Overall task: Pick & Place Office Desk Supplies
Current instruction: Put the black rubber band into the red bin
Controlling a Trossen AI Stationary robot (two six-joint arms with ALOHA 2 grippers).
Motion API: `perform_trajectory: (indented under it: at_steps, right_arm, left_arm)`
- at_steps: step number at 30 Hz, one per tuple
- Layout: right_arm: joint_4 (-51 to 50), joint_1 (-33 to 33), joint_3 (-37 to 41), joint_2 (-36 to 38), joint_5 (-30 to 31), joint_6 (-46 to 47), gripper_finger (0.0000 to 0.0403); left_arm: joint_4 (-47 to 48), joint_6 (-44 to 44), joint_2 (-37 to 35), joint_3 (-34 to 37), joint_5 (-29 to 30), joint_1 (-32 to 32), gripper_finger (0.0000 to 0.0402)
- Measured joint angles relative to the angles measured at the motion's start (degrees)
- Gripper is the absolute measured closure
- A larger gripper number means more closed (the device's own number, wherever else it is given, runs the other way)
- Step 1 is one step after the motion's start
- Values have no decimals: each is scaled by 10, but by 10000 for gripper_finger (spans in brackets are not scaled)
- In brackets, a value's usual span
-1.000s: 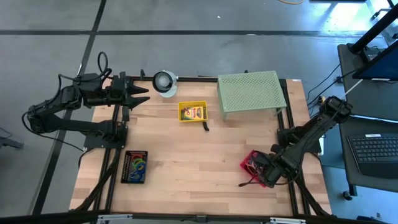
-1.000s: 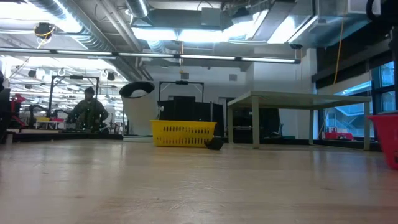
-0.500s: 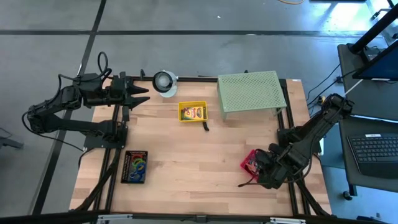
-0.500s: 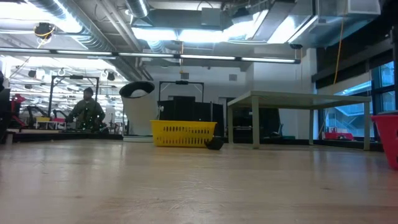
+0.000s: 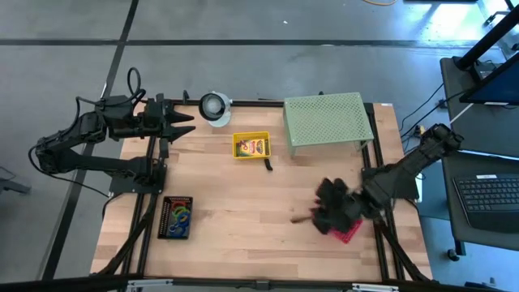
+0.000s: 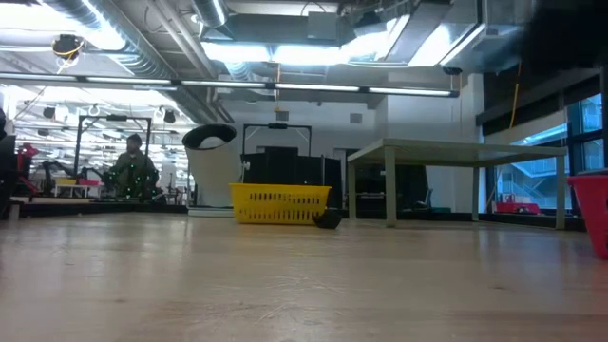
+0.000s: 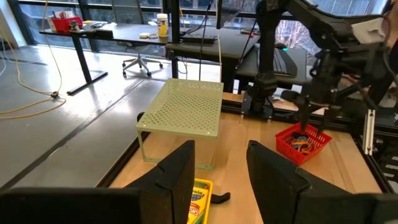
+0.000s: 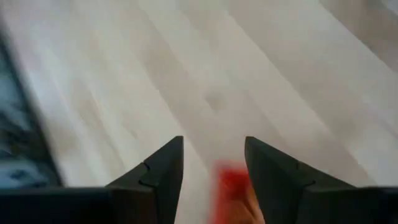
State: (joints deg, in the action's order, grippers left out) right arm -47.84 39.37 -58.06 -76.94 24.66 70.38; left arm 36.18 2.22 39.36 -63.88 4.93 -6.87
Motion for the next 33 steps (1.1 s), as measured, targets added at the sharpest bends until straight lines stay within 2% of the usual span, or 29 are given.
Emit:
perform_trajectory:
  at_steps: [6,10,14,18,23,28,33]
  right_arm:
    - [188,-151,-1,-37,-13,-145,244]
    - [266,-234,-1,-89,-73,-220,260]
    - [336,-272,-8,-150,-123,-288,276]
    - [341,-292,-54,-208,-115,-374,291]
    - [316,-312,-117,-272,-74,-467,301]
    - [258,-332,-153,-319,-84,-473,296]
    - [228,-341,-155,-340,-91,-477,273]
  left_arm:
    - [0,0,0,0,0,0,261]
    - [-1,0,0,0,0,0,261]
    - [-1,0,0,0,0,0,261]
    - [-2,0,0,0,0,0,261]
    - [-3,0,0,0,0,0,261]
    - [-3,0,0,0,0,0,261]
    - [-3,0,0,0,0,0,261]
